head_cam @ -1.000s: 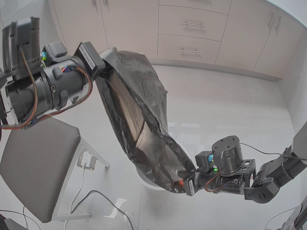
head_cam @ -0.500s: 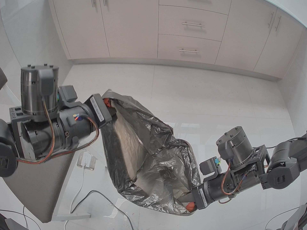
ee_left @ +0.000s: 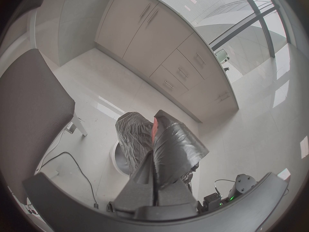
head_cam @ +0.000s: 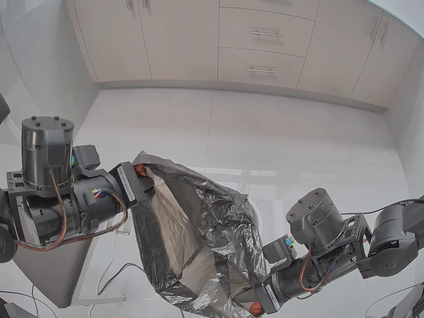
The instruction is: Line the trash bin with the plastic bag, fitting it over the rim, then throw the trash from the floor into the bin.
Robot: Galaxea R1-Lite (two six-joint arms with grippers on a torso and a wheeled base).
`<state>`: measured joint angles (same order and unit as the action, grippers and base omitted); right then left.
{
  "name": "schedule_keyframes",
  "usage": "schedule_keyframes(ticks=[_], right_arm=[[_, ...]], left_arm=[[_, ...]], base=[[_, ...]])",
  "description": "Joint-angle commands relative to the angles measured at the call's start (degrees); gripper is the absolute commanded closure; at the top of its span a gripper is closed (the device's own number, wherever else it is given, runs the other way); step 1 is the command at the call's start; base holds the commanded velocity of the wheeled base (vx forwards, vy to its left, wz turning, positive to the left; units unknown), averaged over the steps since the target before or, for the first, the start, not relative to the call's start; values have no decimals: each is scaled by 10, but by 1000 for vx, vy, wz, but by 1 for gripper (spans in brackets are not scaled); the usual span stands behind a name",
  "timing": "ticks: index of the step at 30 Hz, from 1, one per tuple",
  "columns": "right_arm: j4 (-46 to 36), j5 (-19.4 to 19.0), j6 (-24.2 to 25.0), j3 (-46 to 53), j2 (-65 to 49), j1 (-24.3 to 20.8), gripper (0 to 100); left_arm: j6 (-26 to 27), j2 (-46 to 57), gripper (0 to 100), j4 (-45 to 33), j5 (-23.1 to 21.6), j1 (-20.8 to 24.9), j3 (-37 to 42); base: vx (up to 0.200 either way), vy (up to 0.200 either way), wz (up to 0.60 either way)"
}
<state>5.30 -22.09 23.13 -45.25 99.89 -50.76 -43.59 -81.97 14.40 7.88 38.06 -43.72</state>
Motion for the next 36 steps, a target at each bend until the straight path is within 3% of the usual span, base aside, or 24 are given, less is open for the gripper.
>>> schedule_keyframes(ticks=[1,17,27,36], right_arm=[[-3,-16,1,1,0,-19,100],[6,-23,1,-4,22,-3,100],[111,-22,-6,-13,88,87,100],[126,-18,-9,-52,133,109,100]], left_arm=[[0,38,100,-22,0,5,8],[0,16,100,-17,-1,-4,25],[4,-76,100,67,-1,-14,12],[7,-144,100,84,-4,-48,-40]], base=[[0,0,0],[0,0,0],[0,0,0],[0,0,0]])
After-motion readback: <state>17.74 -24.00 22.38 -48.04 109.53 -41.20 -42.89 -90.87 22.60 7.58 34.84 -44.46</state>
